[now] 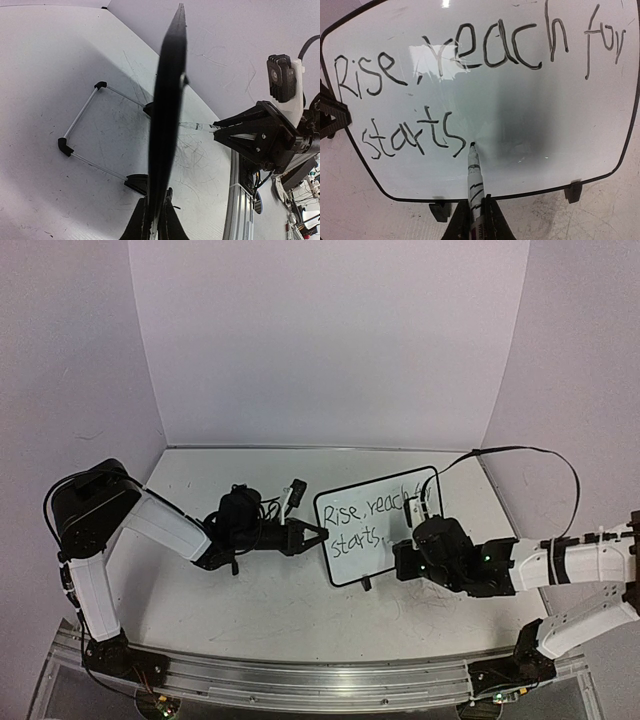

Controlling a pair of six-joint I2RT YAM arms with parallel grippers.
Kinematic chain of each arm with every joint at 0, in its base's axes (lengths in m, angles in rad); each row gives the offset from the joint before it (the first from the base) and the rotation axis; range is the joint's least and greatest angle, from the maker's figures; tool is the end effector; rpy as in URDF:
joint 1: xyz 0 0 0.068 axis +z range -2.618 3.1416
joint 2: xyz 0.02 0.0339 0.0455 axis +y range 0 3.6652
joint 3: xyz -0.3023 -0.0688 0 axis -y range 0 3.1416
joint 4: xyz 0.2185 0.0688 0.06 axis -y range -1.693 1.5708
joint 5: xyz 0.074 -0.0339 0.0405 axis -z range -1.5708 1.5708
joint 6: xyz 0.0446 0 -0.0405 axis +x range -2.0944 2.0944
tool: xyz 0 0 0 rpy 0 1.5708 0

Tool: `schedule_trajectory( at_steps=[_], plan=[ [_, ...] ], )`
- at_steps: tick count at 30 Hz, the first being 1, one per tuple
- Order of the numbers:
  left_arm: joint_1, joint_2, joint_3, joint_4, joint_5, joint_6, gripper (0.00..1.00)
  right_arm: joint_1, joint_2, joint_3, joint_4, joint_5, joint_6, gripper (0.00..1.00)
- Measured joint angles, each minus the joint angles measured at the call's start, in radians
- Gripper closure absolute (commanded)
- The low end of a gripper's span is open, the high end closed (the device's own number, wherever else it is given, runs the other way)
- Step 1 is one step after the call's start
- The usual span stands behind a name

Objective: Write a sentence on the whiteboard
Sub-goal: Write a sentence on the whiteboard, then place the whiteboard at the center of the board.

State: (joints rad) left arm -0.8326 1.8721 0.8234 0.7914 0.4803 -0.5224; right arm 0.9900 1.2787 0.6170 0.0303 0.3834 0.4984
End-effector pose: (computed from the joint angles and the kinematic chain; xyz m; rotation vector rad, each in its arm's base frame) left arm 0.2408 -0.2953 0.2138 0.6814 1.9161 -1.3470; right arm 0.1431 0.1876 0.2480 -0.3210 2.1591 0.4368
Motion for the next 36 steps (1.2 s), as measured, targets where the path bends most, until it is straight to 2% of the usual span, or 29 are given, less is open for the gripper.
schedule_trajectory(
  at_steps=[8, 11, 20, 21, 23, 26, 31, 33, 36],
  plan=[
    [0.000, 0.000, 0.002, -0.004, -0.001, 0.000, 1.00, -0.011, 0.023, 0.000, -0.001, 0.027, -0.004, 1.00],
    [0.000, 0.000, 0.002, -0.005, -0.001, 0.000, 0.96, -0.013, -0.030, 0.000, -0.035, 0.015, -0.008, 1.00],
    [-0.002, -0.021, 0.001, -0.084, -0.016, -0.002, 0.55, -0.014, -0.360, 0.048, -0.143, 0.040, -0.021, 1.00],
    [-0.002, -0.030, 0.001, -0.104, -0.020, -0.003, 0.45, -0.014, -0.377, 0.050, -0.153, 0.047, -0.025, 1.00],
    [-0.003, -0.058, -0.001, -0.134, -0.036, -0.007, 0.32, -0.014, -0.392, 0.051, -0.172, 0.060, -0.031, 1.00],
    [-0.003, -0.156, -0.041, -0.166, -0.080, -0.021, 0.28, -0.015, -0.398, 0.055, -0.210, 0.074, -0.048, 1.00],
    [-0.003, -0.435, -0.199, -0.221, -0.180, -0.083, 0.25, -0.014, -0.421, 0.073, -0.236, 0.076, -0.080, 1.00],
    [-0.003, -0.563, -0.254, -0.290, -0.229, -0.112, 0.25, -0.014, -0.434, 0.077, -0.235, 0.075, -0.092, 1.00],
    [-0.005, -0.723, -0.283, -0.479, -0.330, -0.163, 0.25, -0.015, -0.437, 0.077, -0.235, 0.070, -0.111, 1.00]
  ],
)
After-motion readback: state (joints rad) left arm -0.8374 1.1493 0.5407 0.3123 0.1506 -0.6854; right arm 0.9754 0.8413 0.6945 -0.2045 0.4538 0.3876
